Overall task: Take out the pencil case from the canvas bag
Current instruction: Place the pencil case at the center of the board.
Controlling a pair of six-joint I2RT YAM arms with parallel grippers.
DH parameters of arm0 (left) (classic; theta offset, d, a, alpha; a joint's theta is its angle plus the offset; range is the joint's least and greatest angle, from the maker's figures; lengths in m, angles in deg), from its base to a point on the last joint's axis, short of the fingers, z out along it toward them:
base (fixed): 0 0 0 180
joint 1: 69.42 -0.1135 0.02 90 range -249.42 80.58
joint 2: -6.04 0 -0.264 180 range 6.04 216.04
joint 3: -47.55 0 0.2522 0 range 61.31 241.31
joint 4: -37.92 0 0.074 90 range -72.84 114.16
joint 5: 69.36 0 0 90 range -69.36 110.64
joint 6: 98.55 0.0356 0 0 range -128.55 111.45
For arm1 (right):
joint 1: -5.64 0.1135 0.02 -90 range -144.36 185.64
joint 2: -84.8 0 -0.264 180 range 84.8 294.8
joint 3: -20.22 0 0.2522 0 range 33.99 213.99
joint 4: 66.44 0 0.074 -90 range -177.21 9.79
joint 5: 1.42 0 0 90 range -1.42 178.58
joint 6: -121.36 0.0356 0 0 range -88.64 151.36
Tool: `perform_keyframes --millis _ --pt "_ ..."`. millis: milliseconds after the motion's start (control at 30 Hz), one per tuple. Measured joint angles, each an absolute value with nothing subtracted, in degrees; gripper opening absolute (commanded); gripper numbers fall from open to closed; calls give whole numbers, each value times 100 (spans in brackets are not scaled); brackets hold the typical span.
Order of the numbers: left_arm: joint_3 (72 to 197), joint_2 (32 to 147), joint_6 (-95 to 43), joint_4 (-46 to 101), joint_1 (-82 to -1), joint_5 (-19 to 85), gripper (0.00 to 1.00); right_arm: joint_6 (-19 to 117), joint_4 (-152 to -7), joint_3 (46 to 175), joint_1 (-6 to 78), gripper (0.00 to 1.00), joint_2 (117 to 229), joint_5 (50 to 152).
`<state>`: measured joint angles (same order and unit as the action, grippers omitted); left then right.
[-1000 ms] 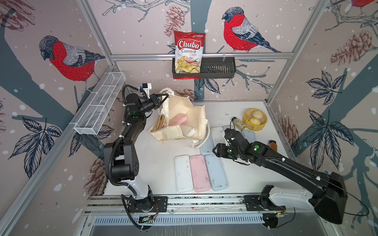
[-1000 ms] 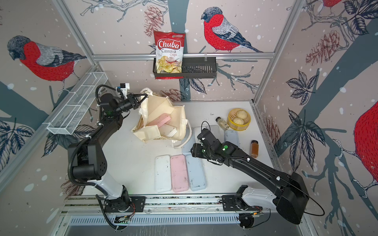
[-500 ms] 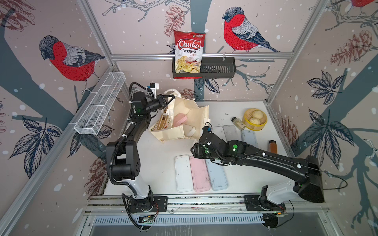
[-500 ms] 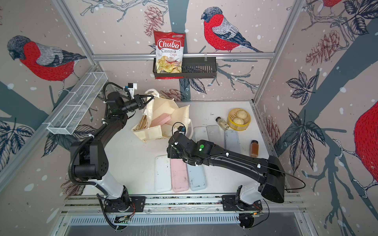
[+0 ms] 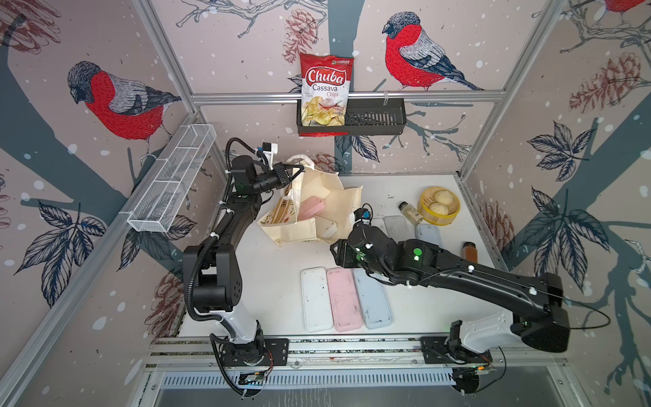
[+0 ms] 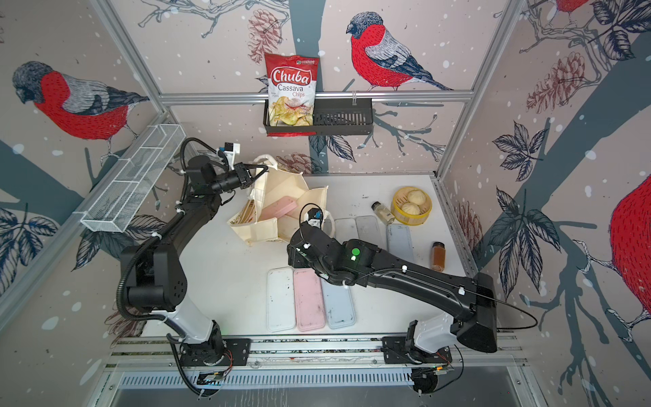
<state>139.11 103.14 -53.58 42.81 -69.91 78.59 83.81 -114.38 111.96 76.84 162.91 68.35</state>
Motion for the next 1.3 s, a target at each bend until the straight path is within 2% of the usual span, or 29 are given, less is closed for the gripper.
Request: perform_keyframes --millis 333,600,833,1033,1300 --pt "14136 10202 -4814 3448 -6998 7599 0 8846 -11493 11047 7736 62 15945 6459" --pt "14115 10248 -4821 3442 -7000 7610 0 8844 -11416 11633 7811 62 16256 6462" --pt "14071 10172 -4893 3490 -7015 7614 0 8676 -11523 12689 7824 62 16877 6580" --pt "13789 10146 -5465 4091 -7004 7783 0 8389 -11215 13023 7846 62 16997 6444" --pt "13415 10097 -6554 5361 -6998 8082 0 8062 -9705 12247 7592 62 16938 5760"
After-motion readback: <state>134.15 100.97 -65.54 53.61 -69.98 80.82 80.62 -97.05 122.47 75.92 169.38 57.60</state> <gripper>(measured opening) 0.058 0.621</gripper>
